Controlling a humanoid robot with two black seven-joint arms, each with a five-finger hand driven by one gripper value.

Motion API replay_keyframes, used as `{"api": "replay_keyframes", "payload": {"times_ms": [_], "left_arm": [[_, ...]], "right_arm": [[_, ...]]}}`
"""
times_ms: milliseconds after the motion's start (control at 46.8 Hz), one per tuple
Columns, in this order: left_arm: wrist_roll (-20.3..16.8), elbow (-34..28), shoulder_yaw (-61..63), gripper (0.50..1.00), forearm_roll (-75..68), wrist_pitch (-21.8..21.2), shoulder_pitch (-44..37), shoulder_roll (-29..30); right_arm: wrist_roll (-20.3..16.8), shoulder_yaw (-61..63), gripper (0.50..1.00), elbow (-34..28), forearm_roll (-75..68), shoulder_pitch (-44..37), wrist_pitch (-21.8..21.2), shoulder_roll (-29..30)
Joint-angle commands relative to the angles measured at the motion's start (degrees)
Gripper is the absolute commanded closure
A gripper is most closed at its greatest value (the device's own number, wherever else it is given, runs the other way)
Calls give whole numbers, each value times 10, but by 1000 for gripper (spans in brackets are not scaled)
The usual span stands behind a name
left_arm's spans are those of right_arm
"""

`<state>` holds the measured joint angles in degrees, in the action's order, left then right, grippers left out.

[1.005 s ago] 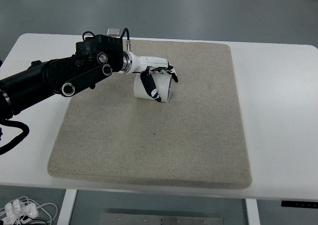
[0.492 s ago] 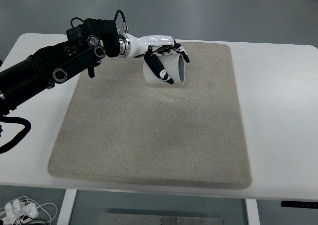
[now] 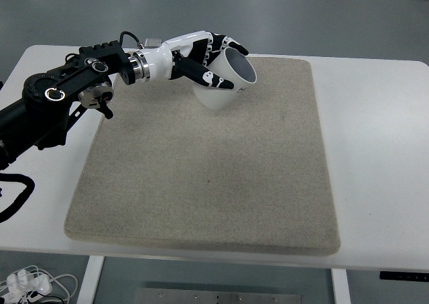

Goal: Flip white cup upright
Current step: 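Rotate the left hand to tip the cup onto its base, then set the cup down upright and open the left hand fingers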

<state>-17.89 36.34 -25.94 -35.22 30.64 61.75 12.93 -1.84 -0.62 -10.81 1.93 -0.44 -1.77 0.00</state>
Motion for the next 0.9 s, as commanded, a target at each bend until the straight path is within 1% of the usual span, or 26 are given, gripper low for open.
{"api": "replay_keyframes", "payload": {"times_ms": [0,64,150,492,770,876], "left_arm": [[-23,-27,-1,1000,8,7,-14,0],[-49,-45,-8,1000,8,28,-20,-3],[-73,-61,-17,1000,9,39,-33,-7],[-168,-70,-26,1000,12,42,-74,-16],[-171,-116,-18,1000,5,32,-85,-41],[-171,-118,-18,1000,5,21,-86,-41]], "right_arm": [[0,0,548,0,0,0,0,0],[0,0,548,0,0,0,0,0],[0,0,548,0,0,0,0,0],[0,0,548,0,0,0,0,0],[0,0,548,0,0,0,0,0],[0,0,548,0,0,0,0,0]]}}
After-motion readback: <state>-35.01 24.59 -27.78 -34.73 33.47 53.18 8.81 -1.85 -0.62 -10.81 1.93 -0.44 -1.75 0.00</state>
